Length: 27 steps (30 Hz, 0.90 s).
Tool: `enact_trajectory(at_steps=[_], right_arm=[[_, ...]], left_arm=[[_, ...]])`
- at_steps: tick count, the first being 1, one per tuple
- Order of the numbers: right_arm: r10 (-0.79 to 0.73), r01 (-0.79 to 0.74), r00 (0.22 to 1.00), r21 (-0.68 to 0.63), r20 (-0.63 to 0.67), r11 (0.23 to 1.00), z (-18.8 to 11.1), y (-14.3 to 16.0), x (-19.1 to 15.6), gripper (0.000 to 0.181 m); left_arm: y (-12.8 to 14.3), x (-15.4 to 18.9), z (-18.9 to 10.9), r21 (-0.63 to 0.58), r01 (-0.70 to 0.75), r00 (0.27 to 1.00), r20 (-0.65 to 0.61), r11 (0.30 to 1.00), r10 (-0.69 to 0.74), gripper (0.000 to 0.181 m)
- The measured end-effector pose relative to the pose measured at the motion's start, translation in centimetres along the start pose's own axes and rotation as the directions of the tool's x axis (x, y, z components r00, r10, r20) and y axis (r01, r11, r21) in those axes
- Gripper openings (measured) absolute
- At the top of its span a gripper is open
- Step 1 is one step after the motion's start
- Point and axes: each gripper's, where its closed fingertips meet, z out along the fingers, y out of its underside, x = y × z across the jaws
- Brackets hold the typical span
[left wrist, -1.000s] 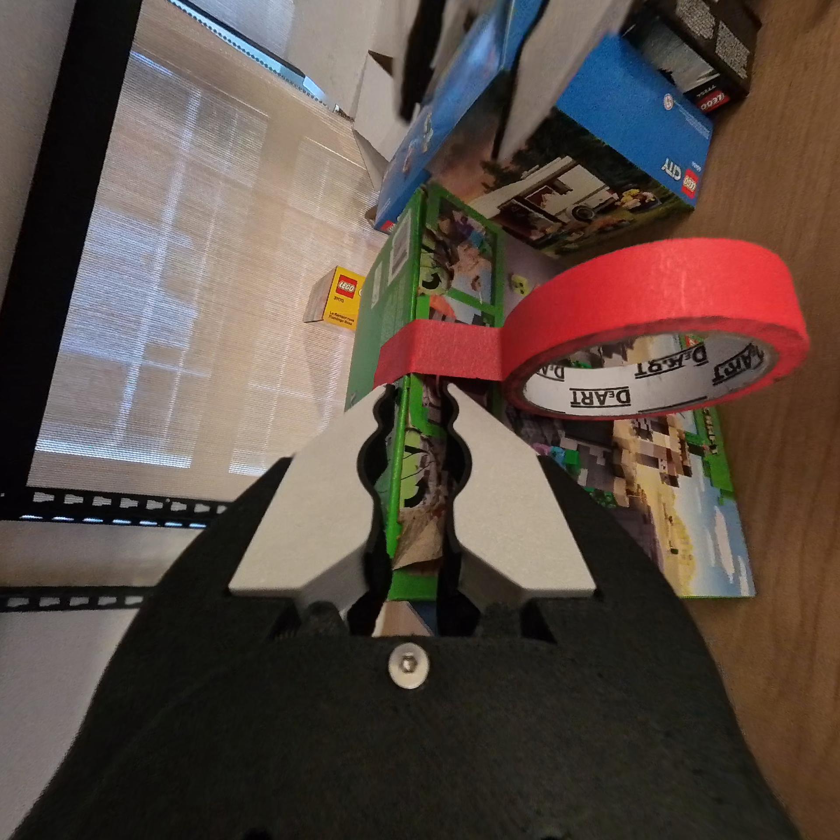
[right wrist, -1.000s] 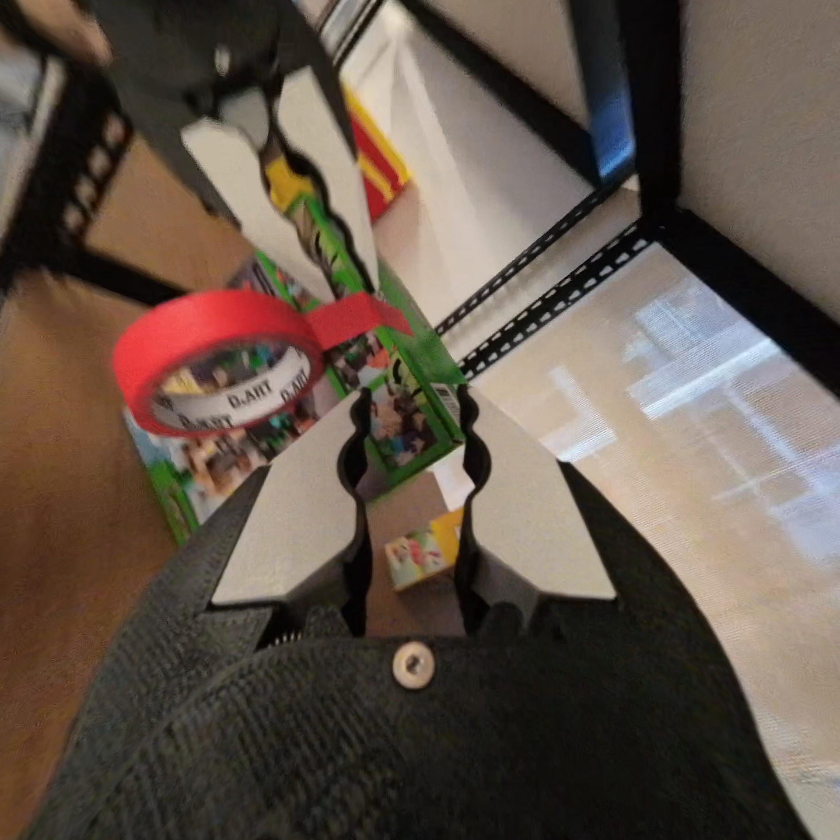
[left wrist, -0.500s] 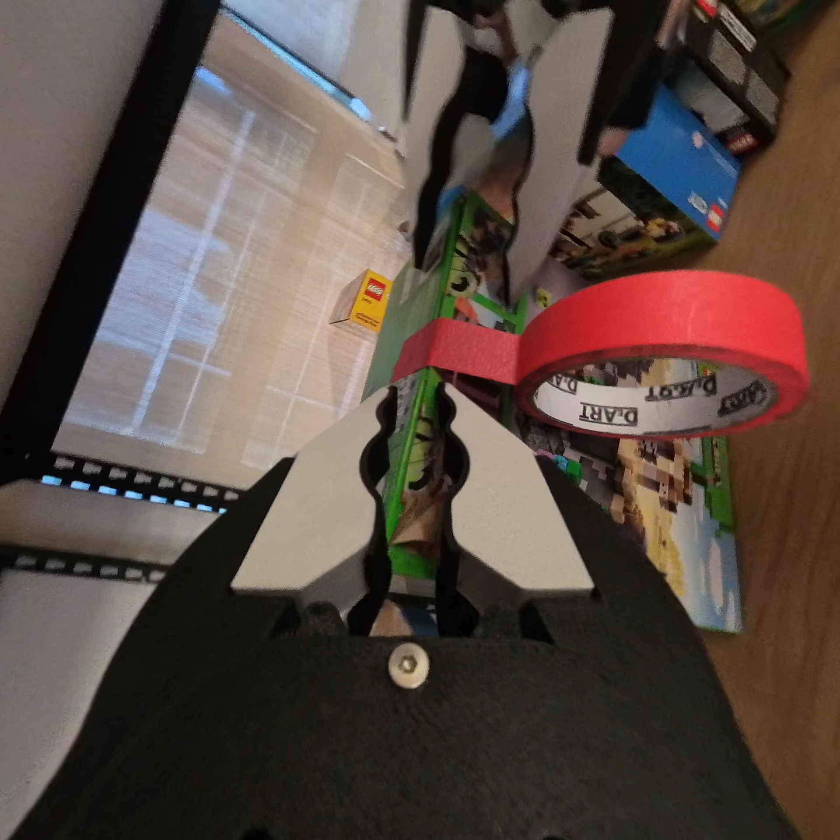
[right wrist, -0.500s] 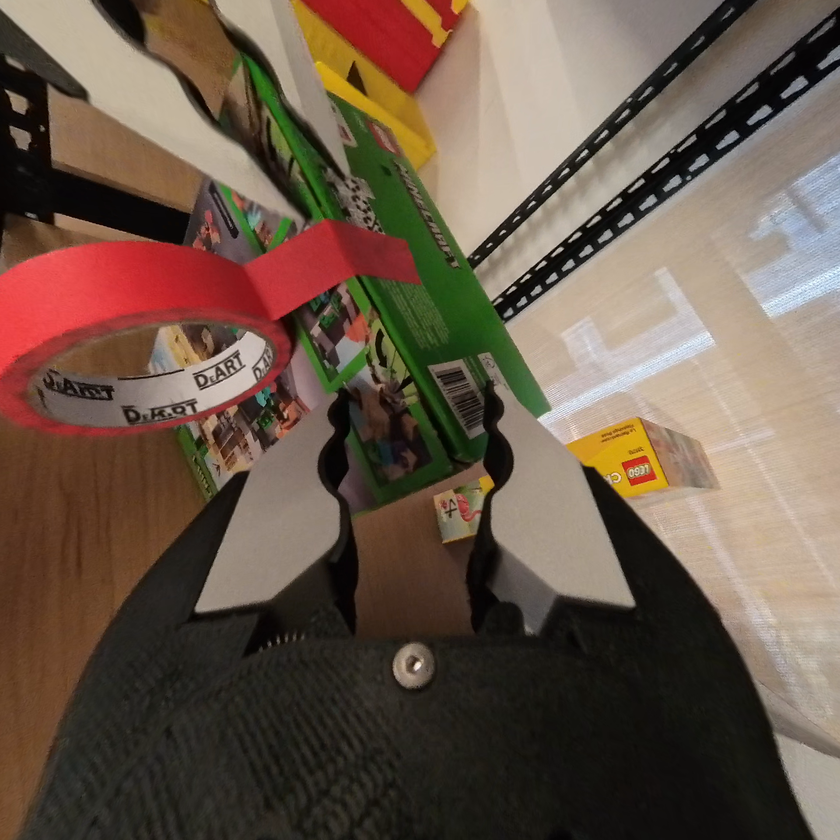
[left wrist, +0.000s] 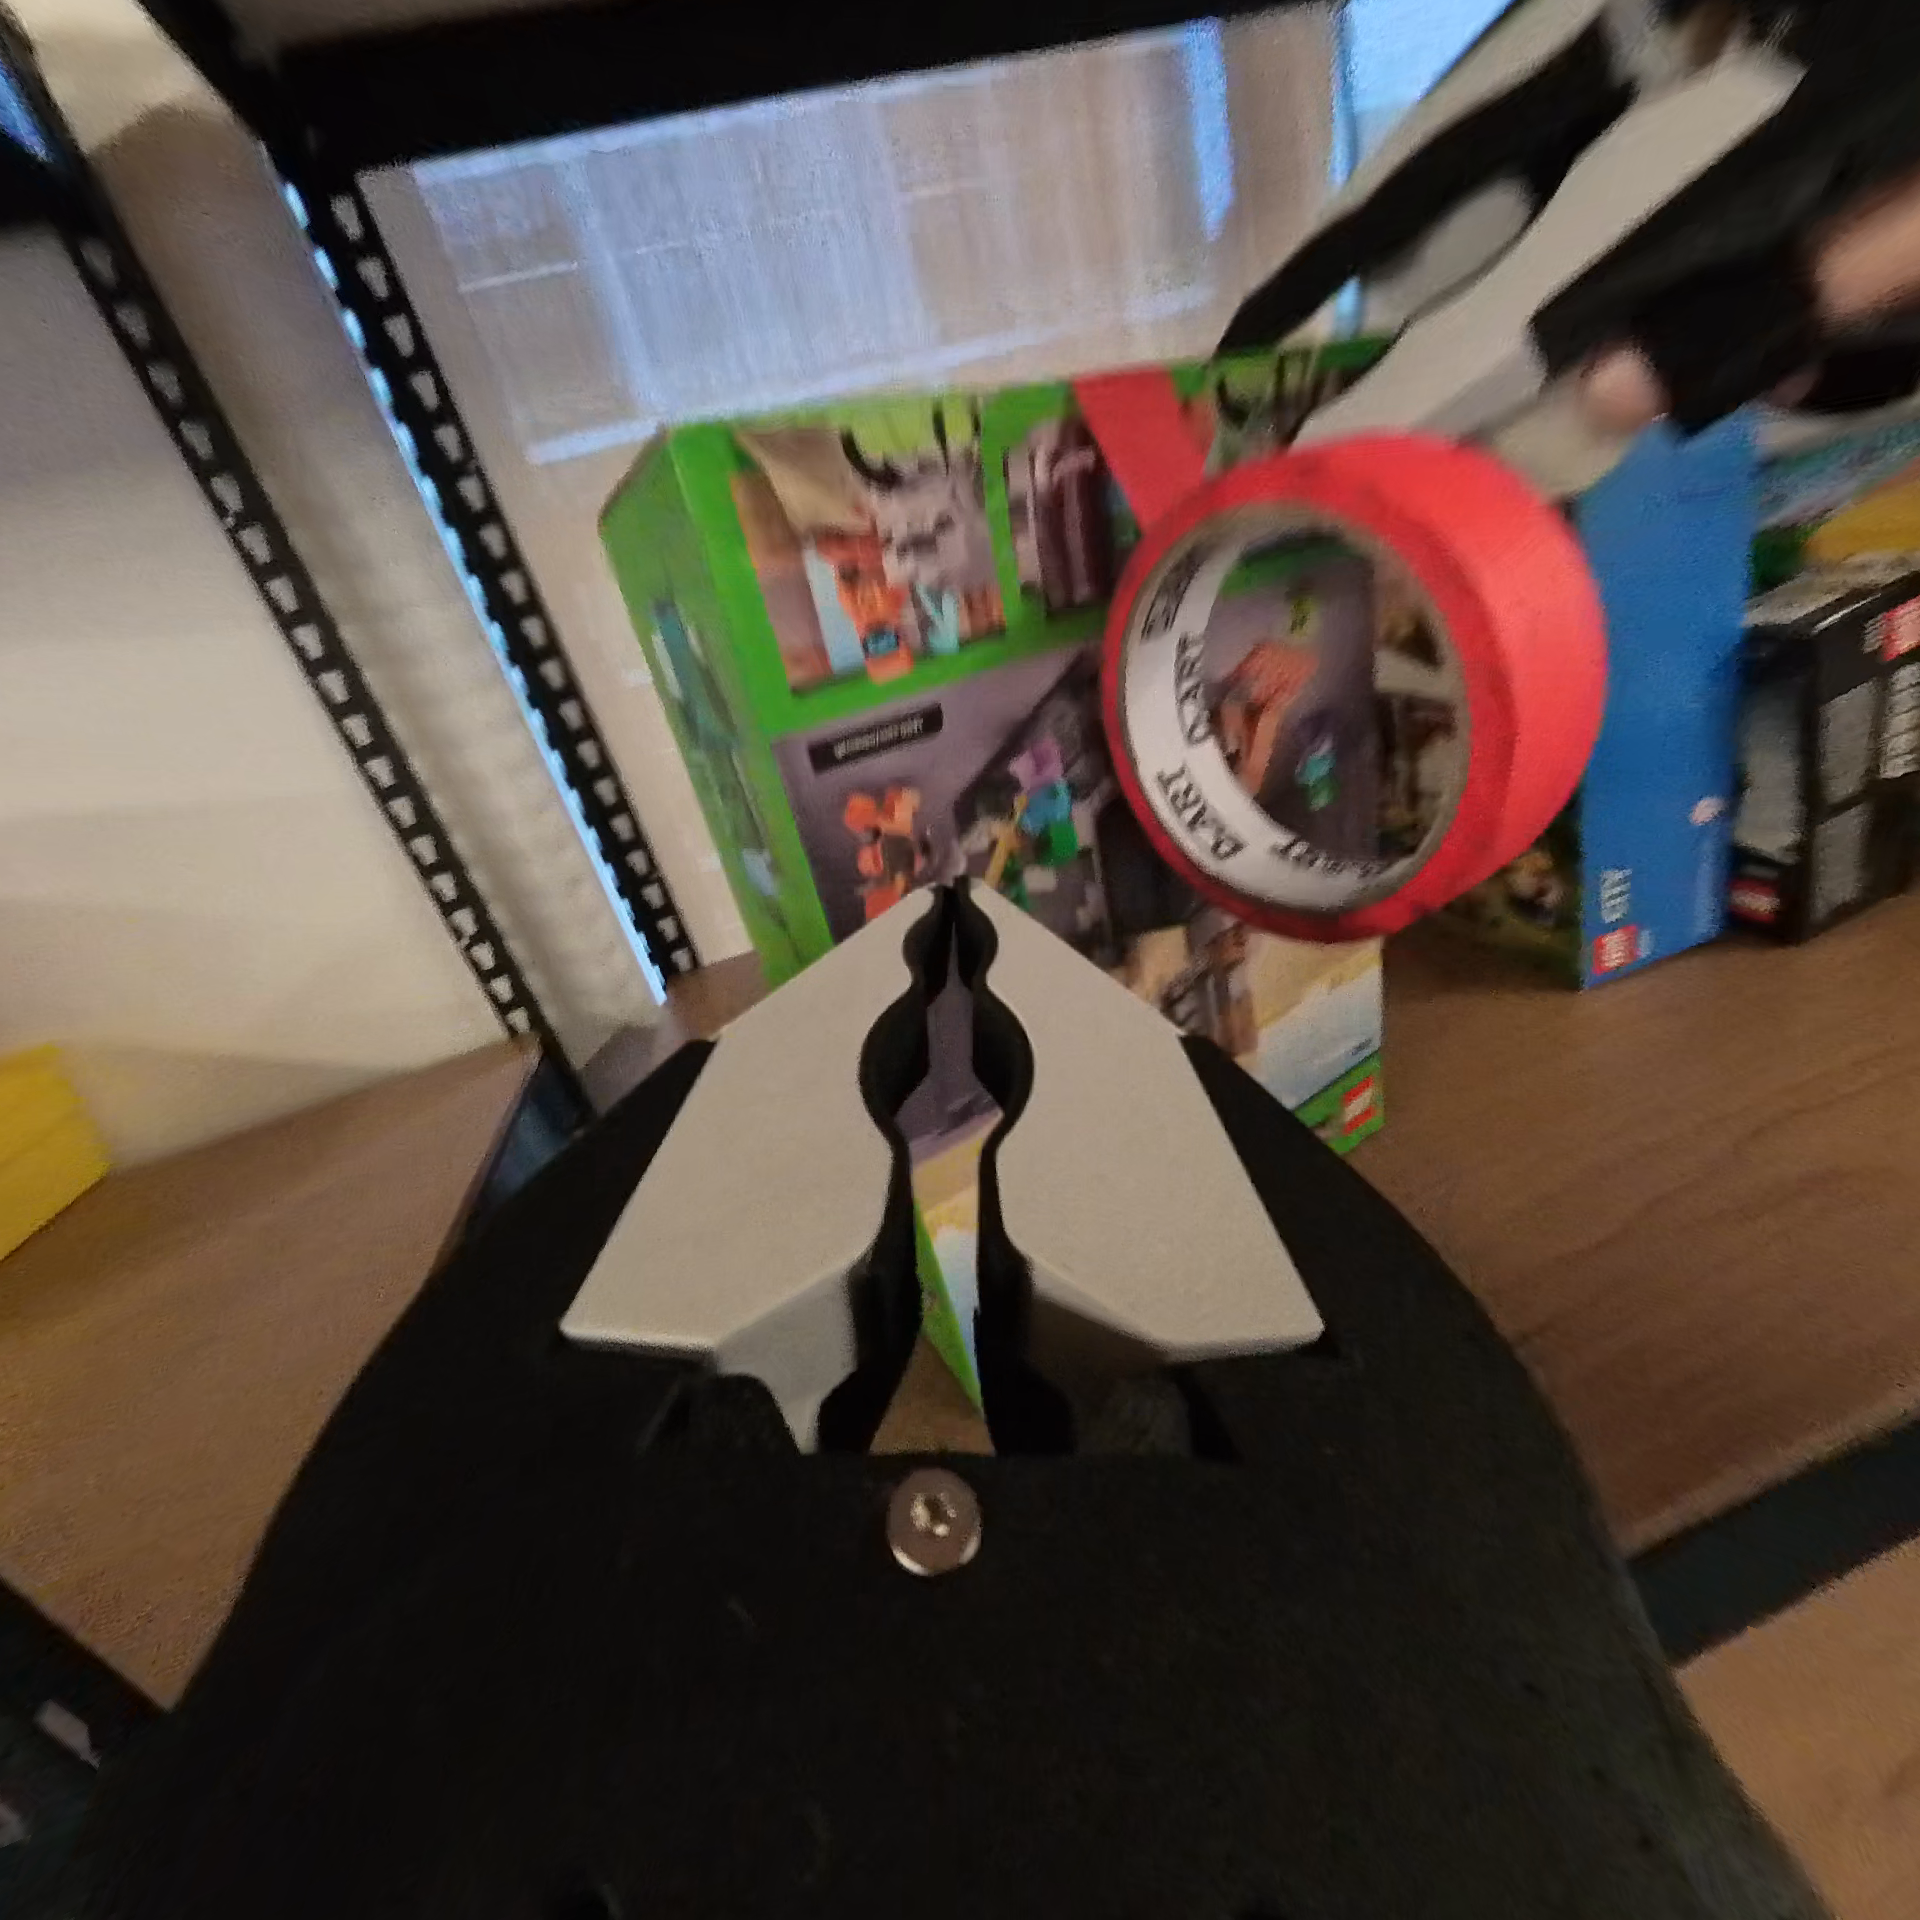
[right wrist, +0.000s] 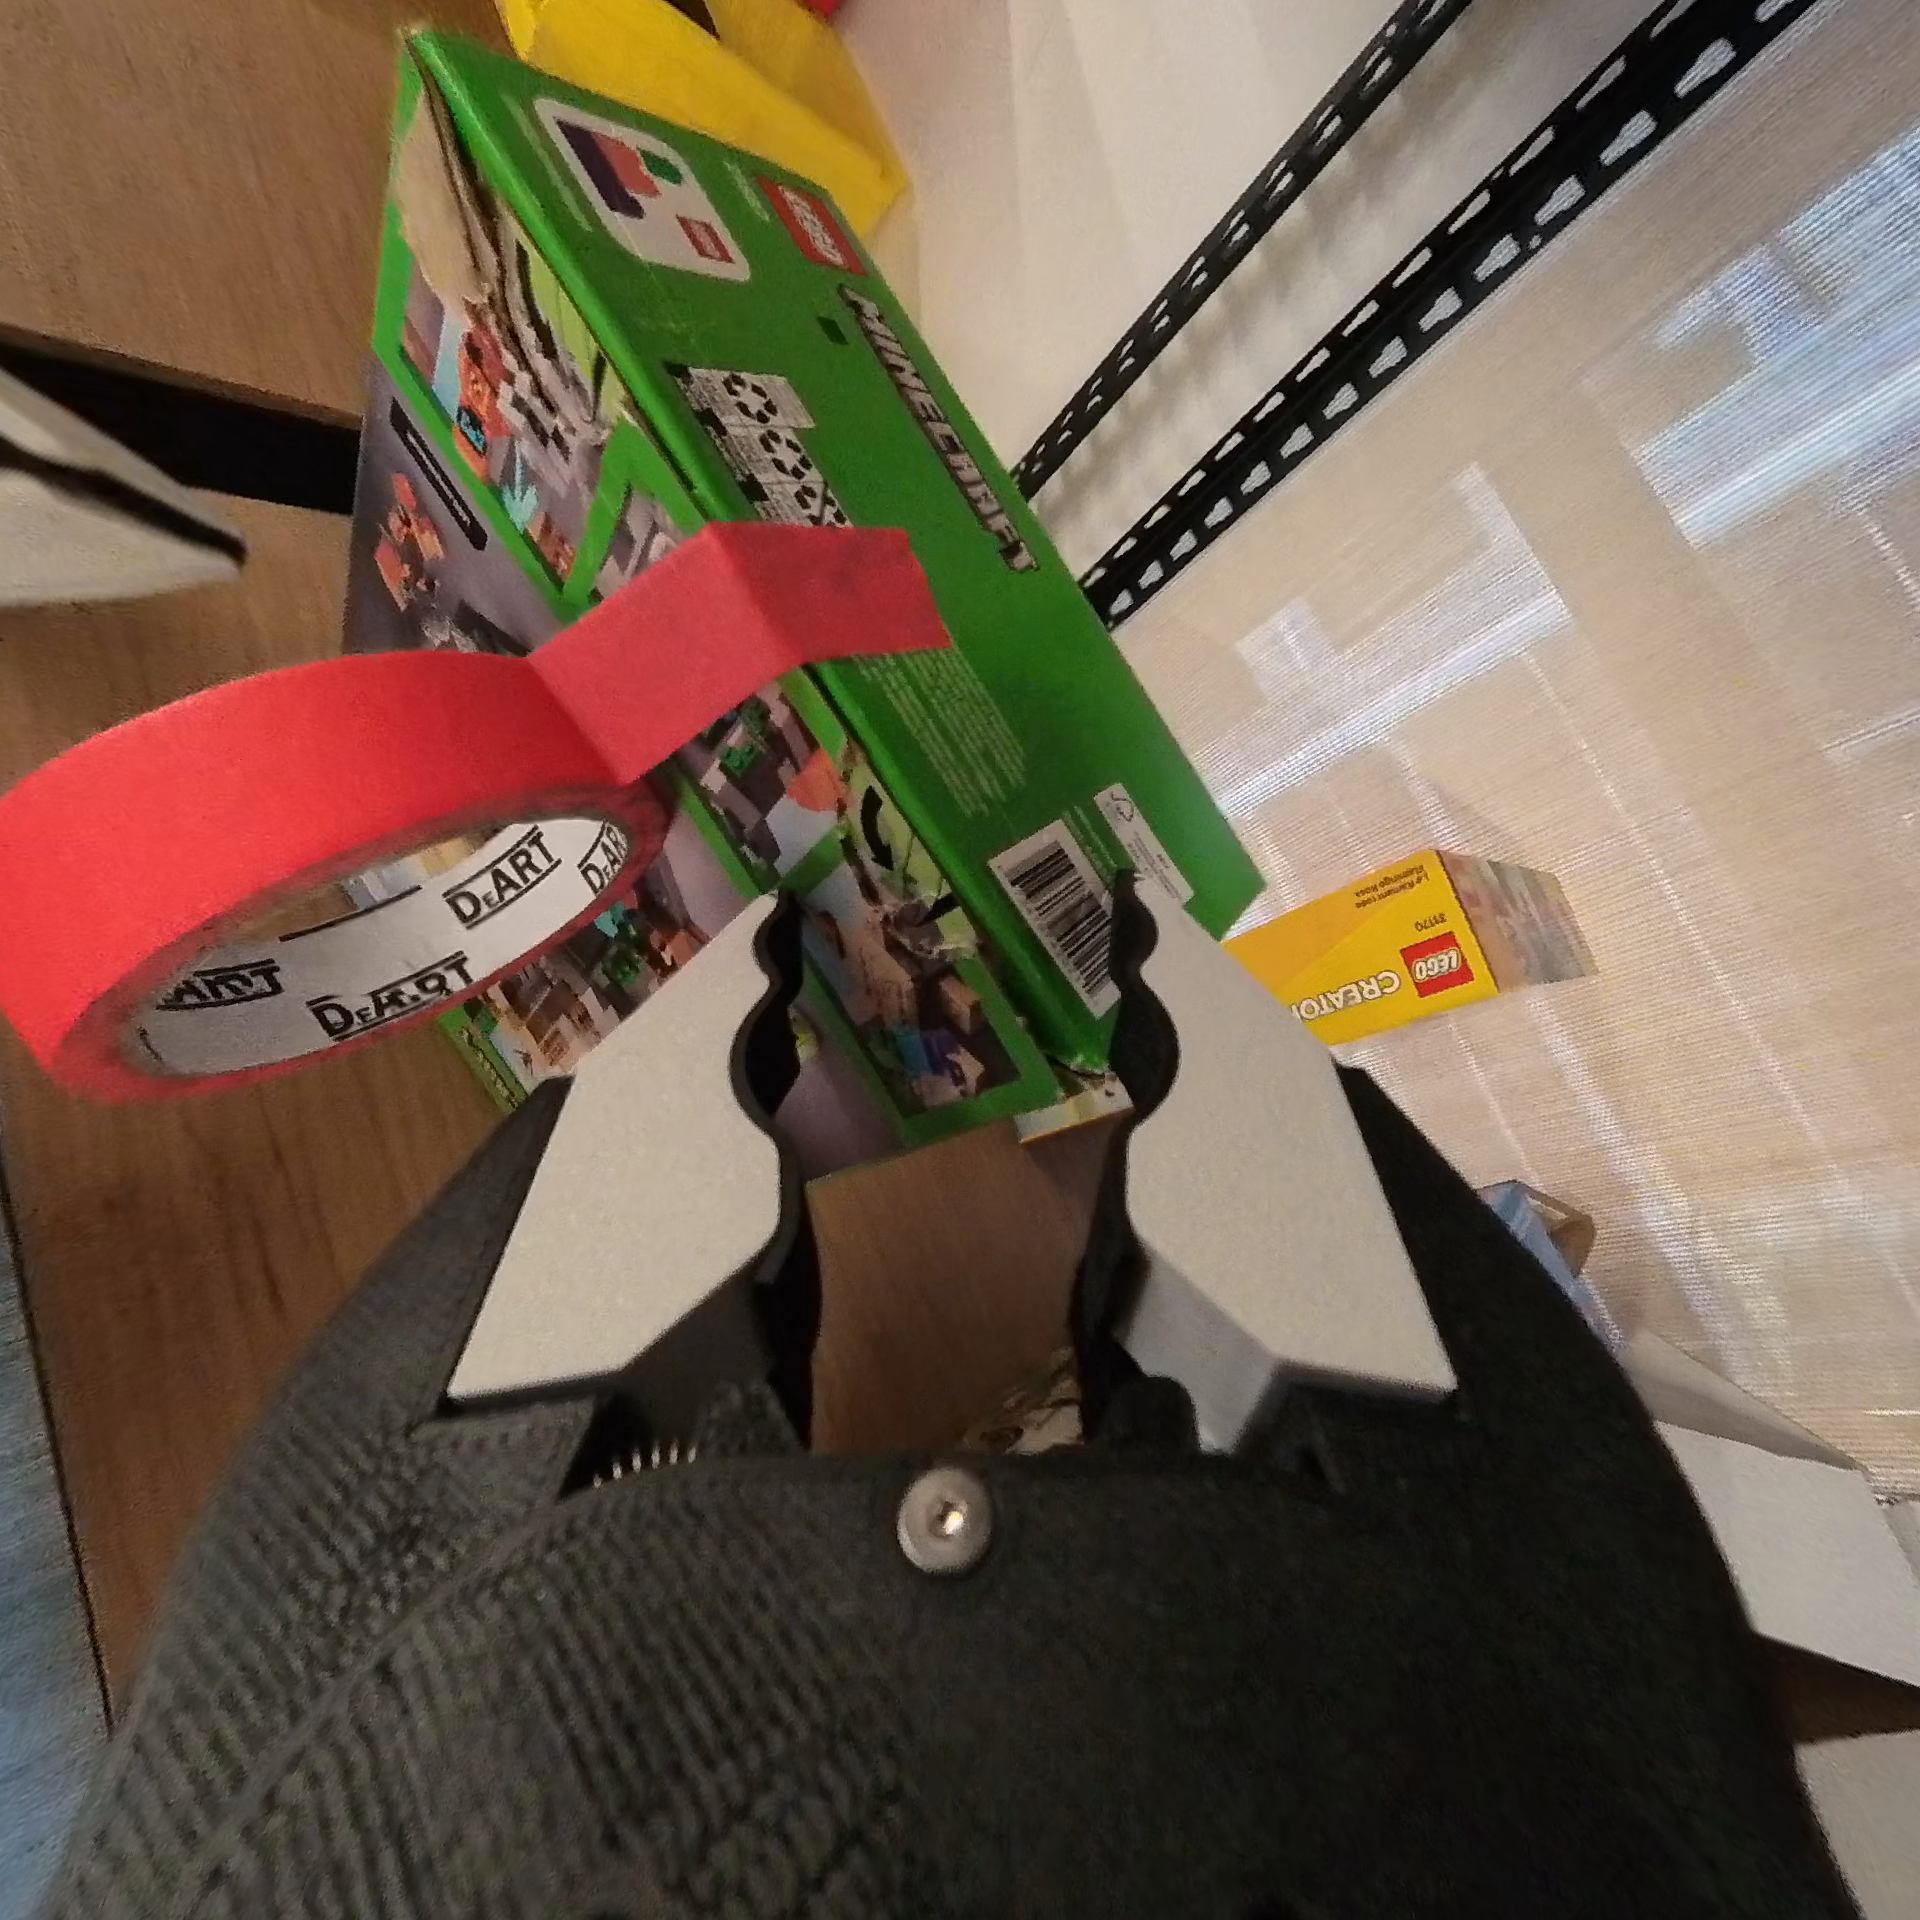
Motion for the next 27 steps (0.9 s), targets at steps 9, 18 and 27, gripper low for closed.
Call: enact_trajectory(at_steps=[9,18,27], right_arm=[[0.131,-0.132,0.991,0.007,0.034,0.991,0.9,-0.3,0.6,0.057],[0.068,-0.077,0.995,-0.125,-0.072,0.989,0.6,-0.3,0.3,0.054],[0.138,-0.138,0.987,0.011,-0.083,0.990,0.5,-1.0,-0.2,0.072]], left_arm=[[6.5,1.0,4.0,-0.157,0.024,0.998,0.054,0.987,-0.015,0.000],[7.7,-0.4,6.9,-0.170,0.106,0.989,-0.082,0.980,-0.122,0.000],[7.1,1.7,3.3,-0.096,0.214,0.929,-0.289,0.972,-0.233,0.000]])
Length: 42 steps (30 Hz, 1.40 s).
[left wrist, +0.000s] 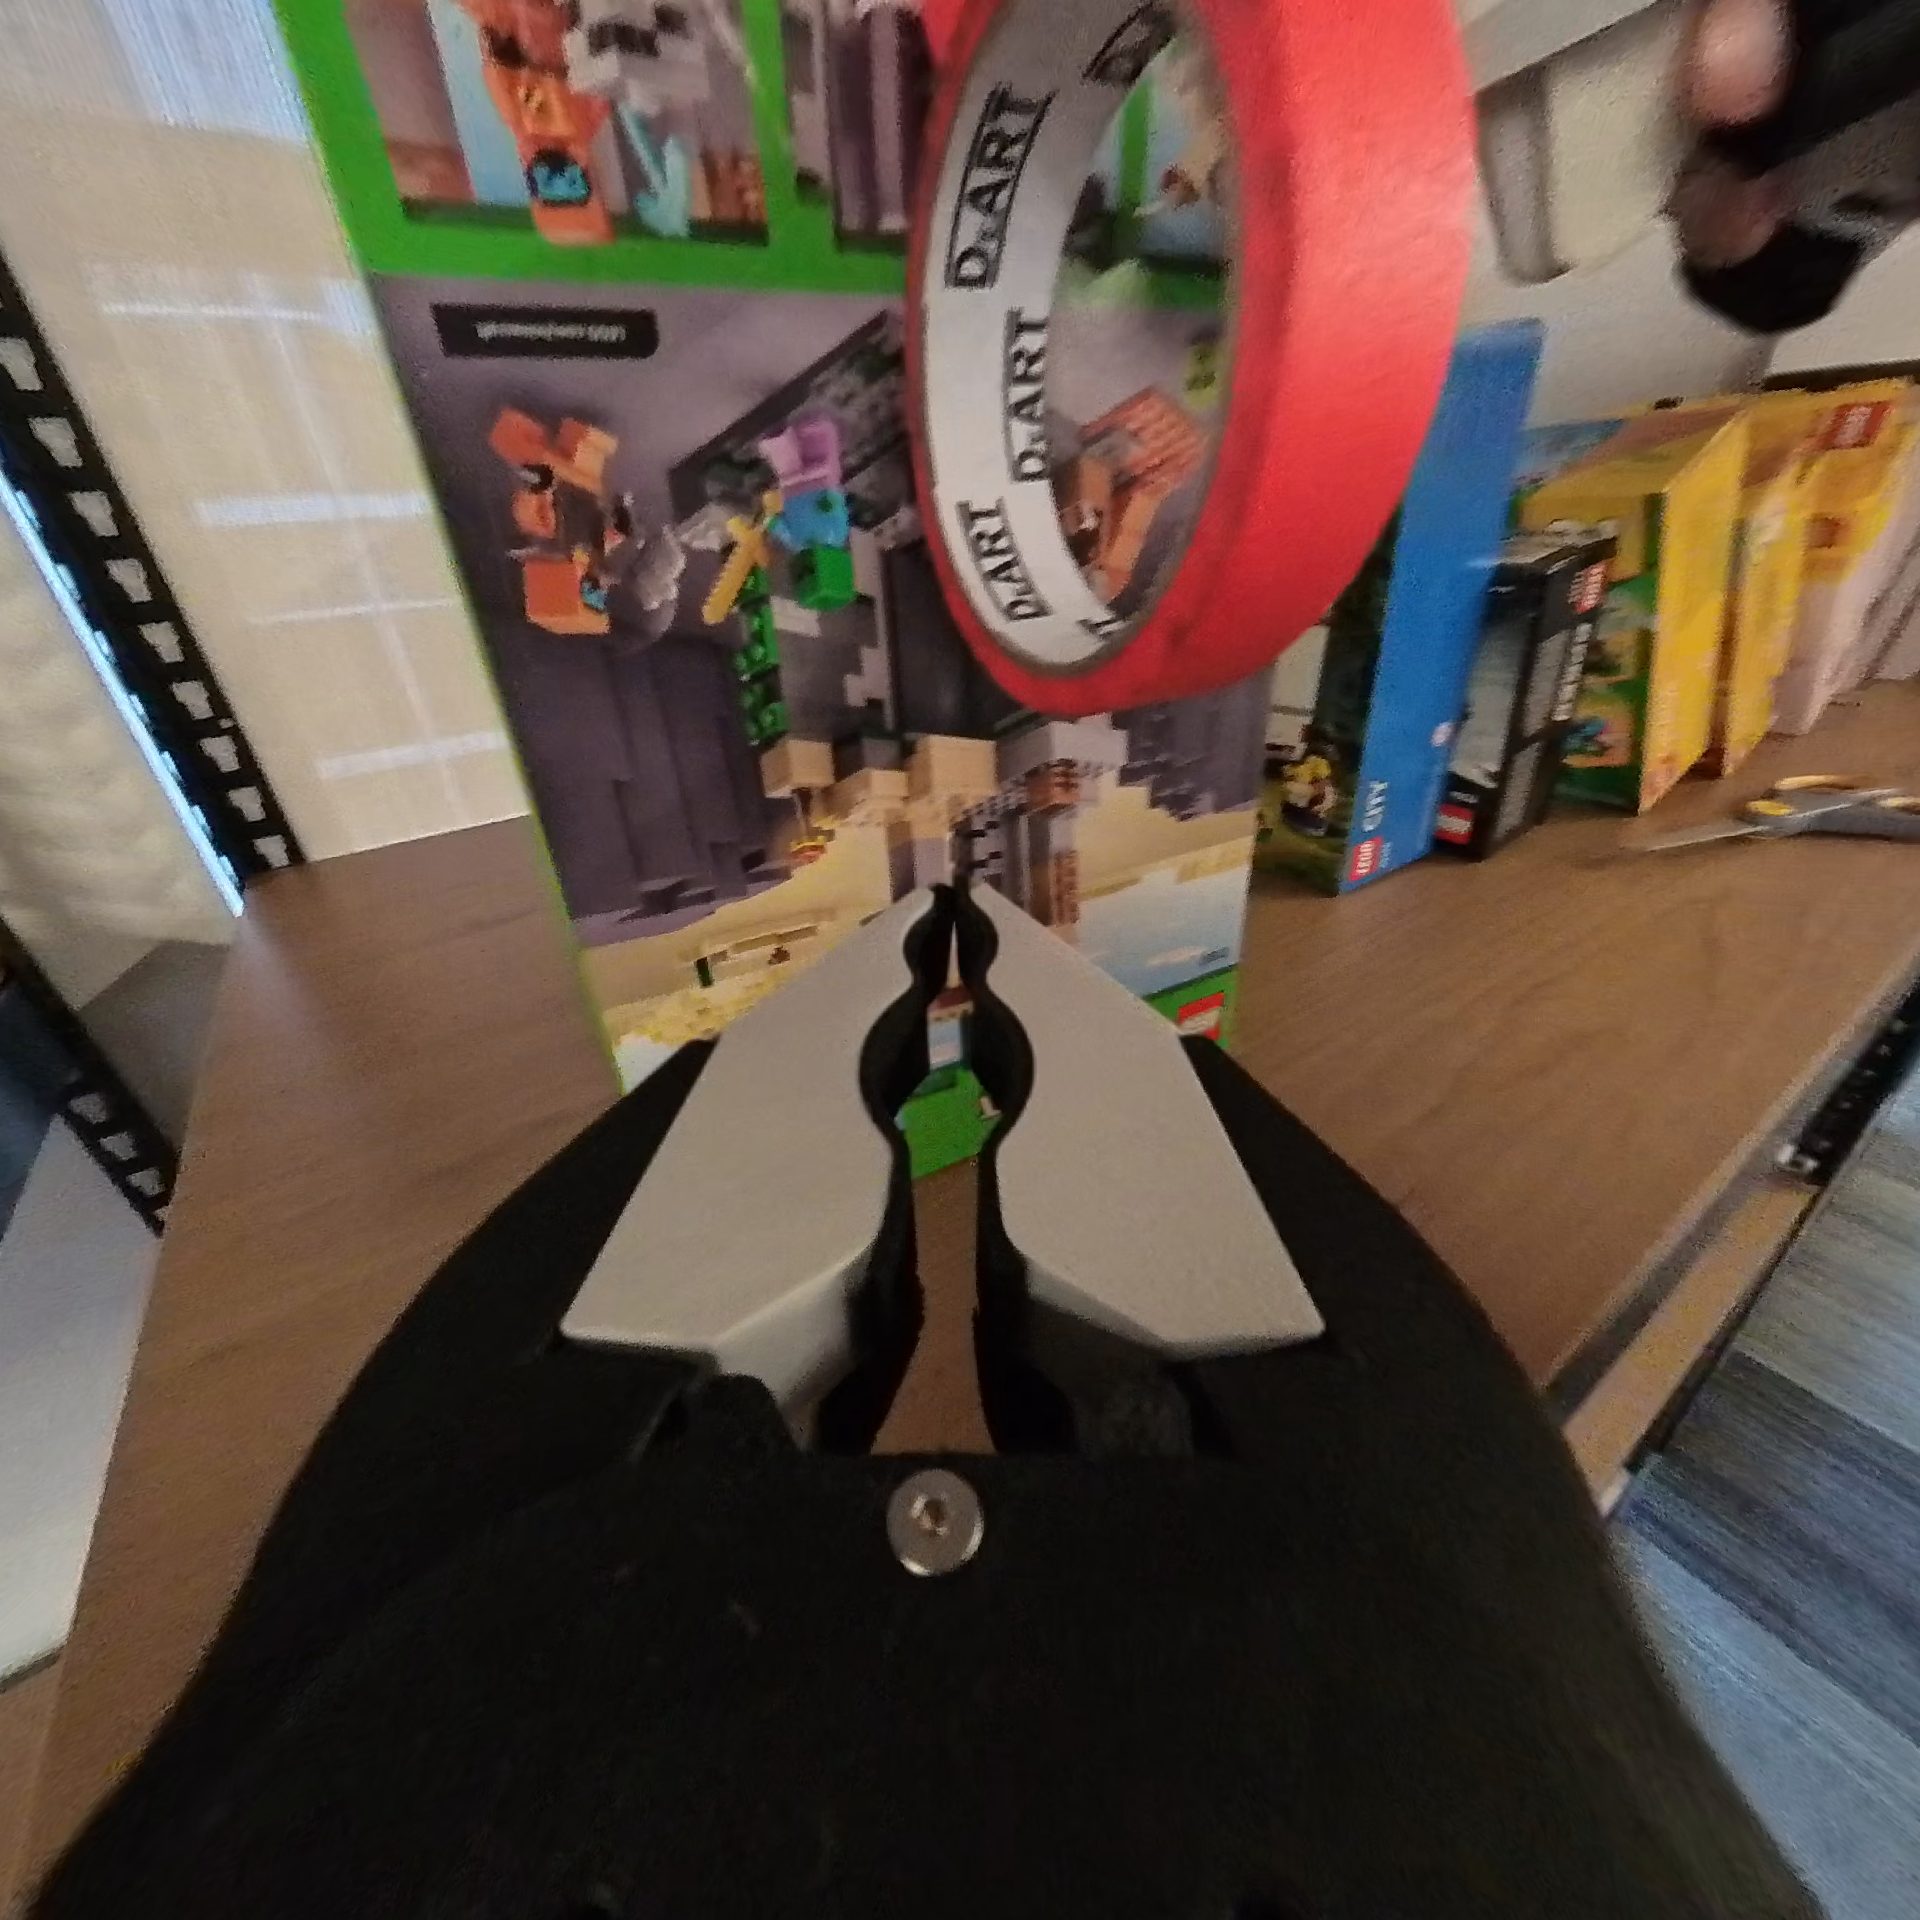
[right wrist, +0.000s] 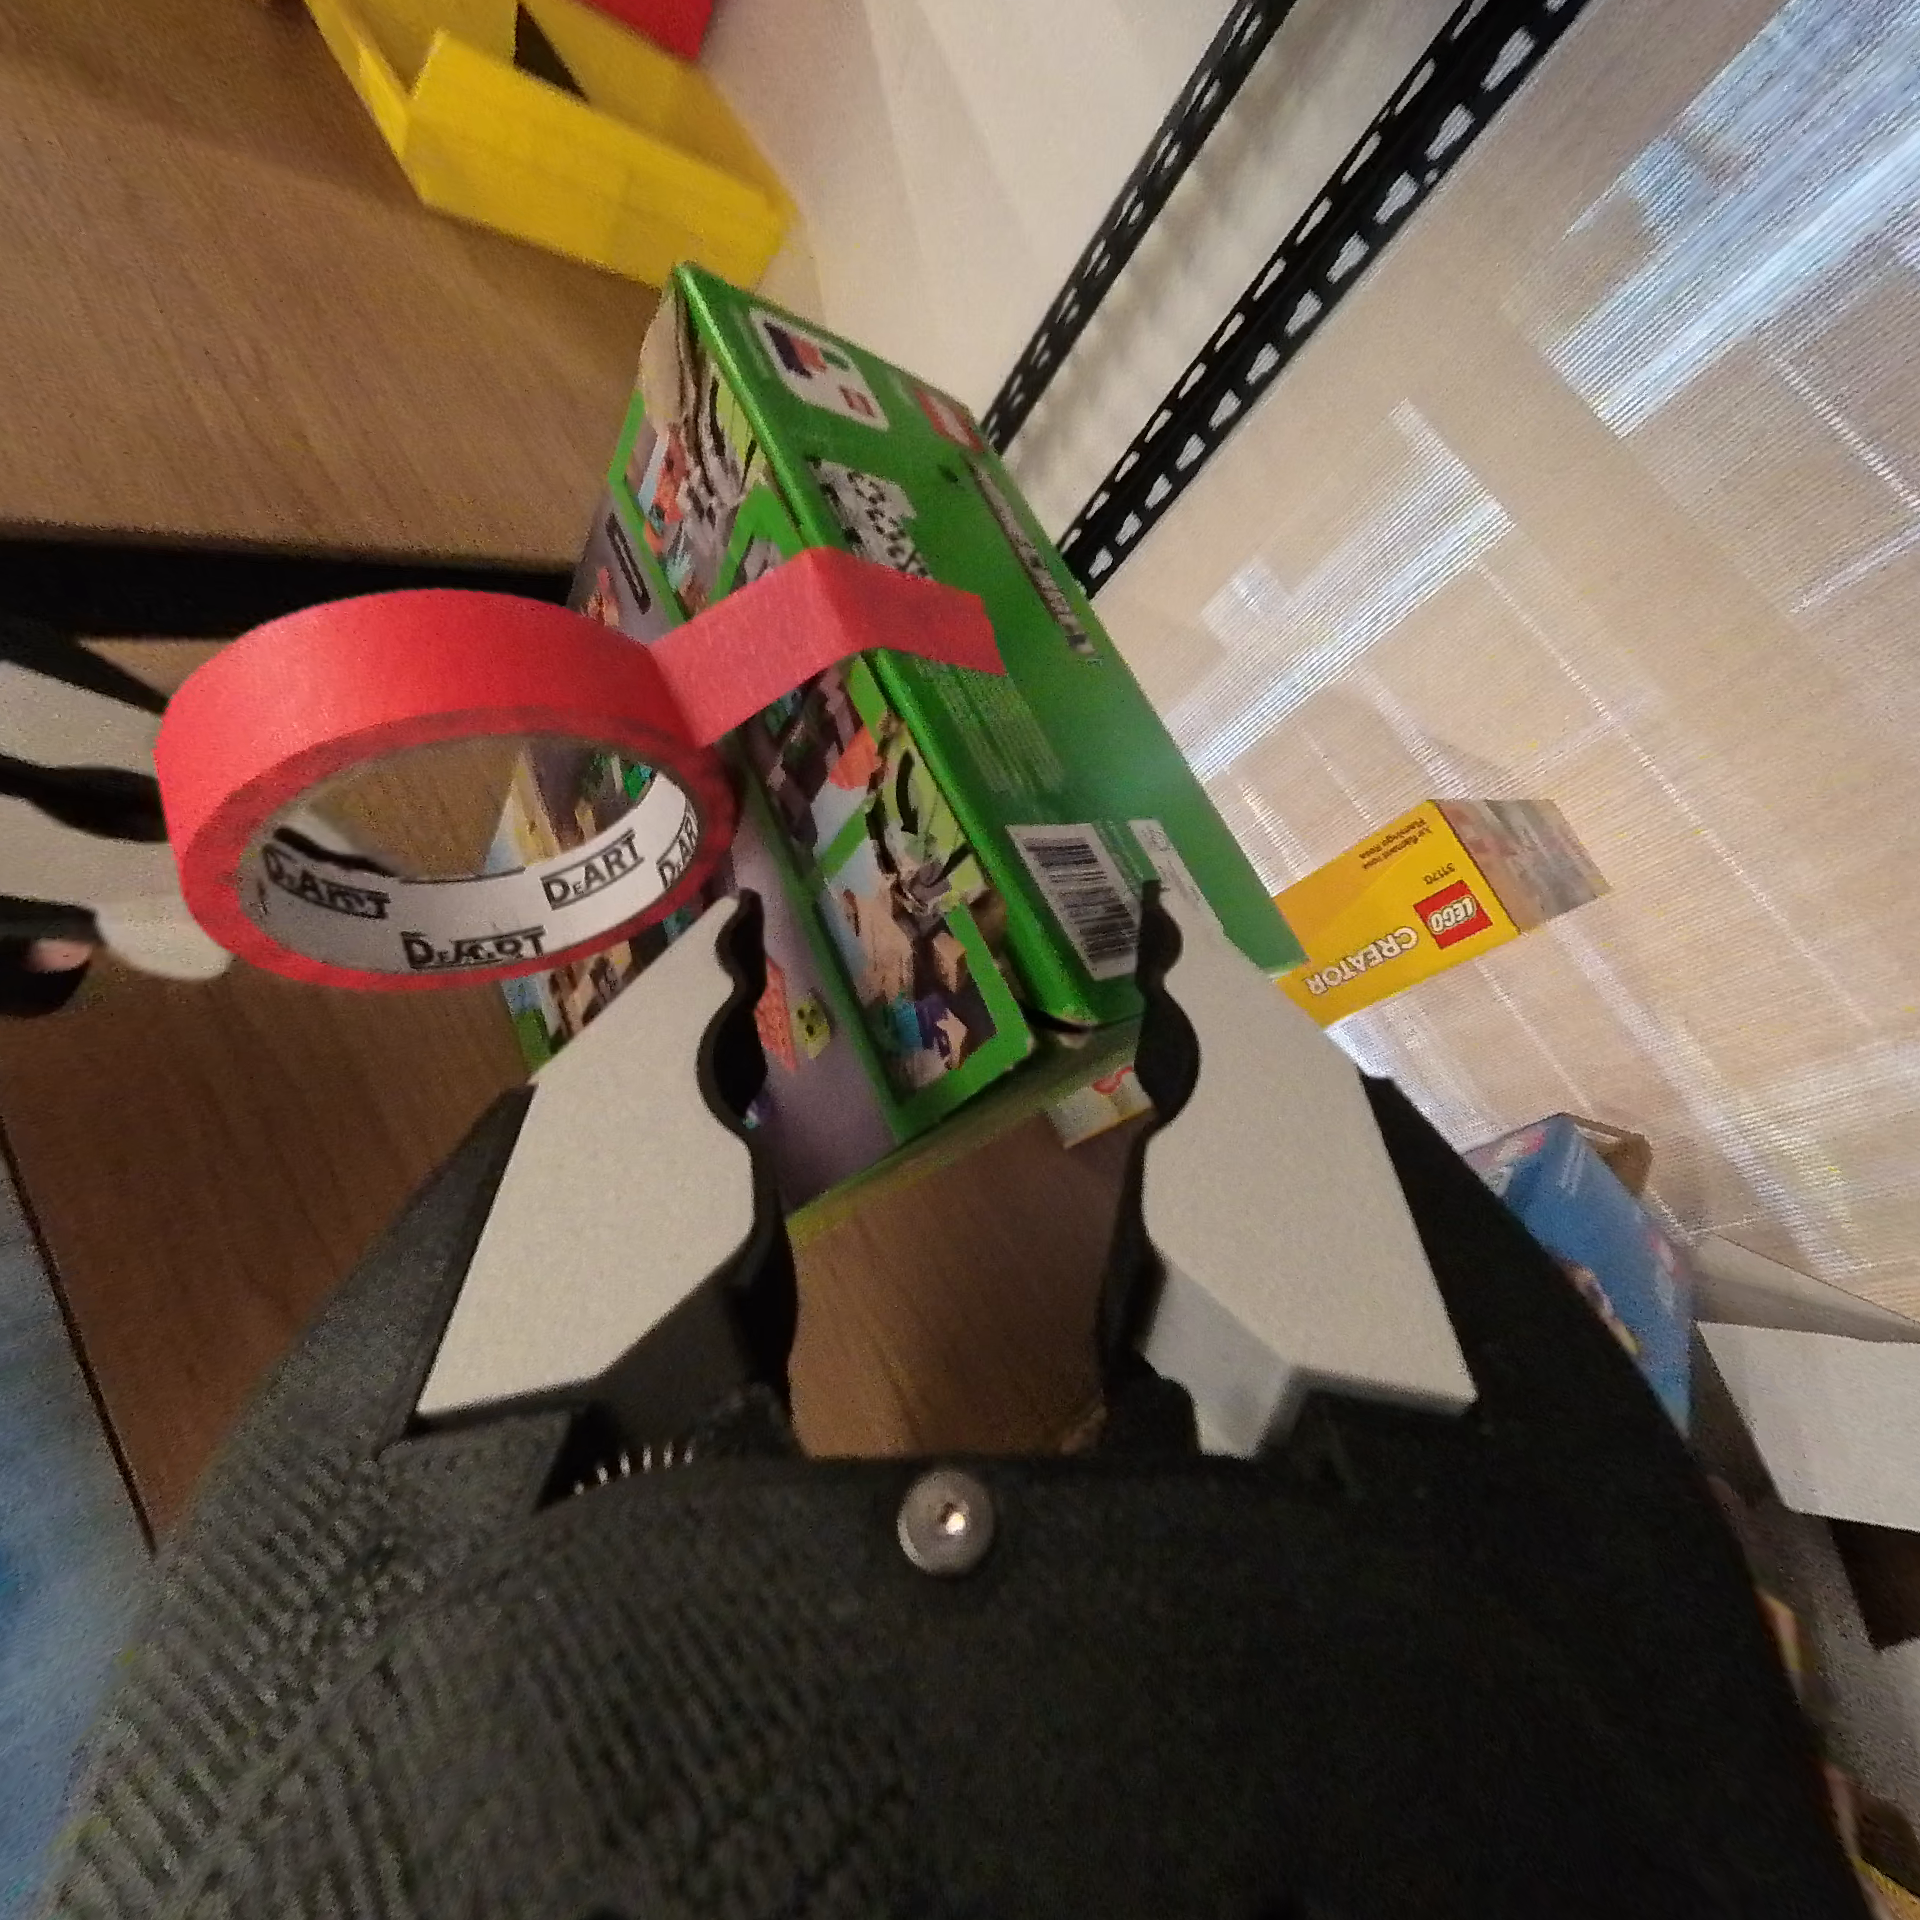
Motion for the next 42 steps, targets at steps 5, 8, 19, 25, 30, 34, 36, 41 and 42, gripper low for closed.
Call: enact_trajectory(at_steps=[5,8,19,25,30,34,36,41,42], right_arm=[[0.147,-0.138,0.989,0.219,-0.025,0.966,-4.7,-1.9,1.2,0.075],[0.182,-0.160,0.981,0.266,-0.063,0.951,-11.6,1.4,1.8,0.064],[0.319,-0.336,0.941,-0.213,-0.110,0.917,-29.6,36.4,6.3,0.036],[0.460,-0.410,0.880,-0.301,0.117,0.861,-28.2,42.4,6.2,0.033],[0.464,-0.376,0.859,-0.350,0.217,0.858,-26.2,44.3,5.1,0.033],[0.472,-0.375,0.829,-0.329,0.301,0.867,-25.6,42.7,3.1,0.022],[0.428,-0.330,0.839,-0.313,0.335,0.891,-25.2,41.4,1.5,0.022],[0.256,-0.191,0.866,-0.188,0.429,0.963,-23.6,36.4,-3.4,0.022],[0.225,-0.174,0.872,-0.153,0.435,0.973,-23.3,35.3,-4.2,0.021]], left_arm=[[-1.4,2.4,-0.8,0.004,-0.043,0.996,-0.073,0.999,0.043,0.000],[-1.0,4.8,-2.1,-0.040,-0.068,0.988,-0.138,0.997,0.061,0.000],[3.8,17.8,-8.0,-0.174,0.029,0.983,-0.173,0.984,-0.060,0.006],[4.1,27.0,-5.9,-0.182,0.092,0.967,-0.218,0.979,-0.132,0.011],[3.5,31.8,-3.8,-0.203,0.191,0.938,-0.251,0.960,-0.240,0.021],[3.8,33.2,-2.1,-0.216,0.388,0.859,-0.268,0.896,-0.436,0.043],[4.0,33.5,-1.3,-0.223,0.515,0.777,-0.286,0.828,-0.561,0.053],[6.3,33.1,1.5,-0.158,0.704,0.656,-0.228,0.693,-0.719,0.050],[7.0,33.1,2.0,-0.151,0.717,0.650,-0.206,0.680,-0.731,0.050]])
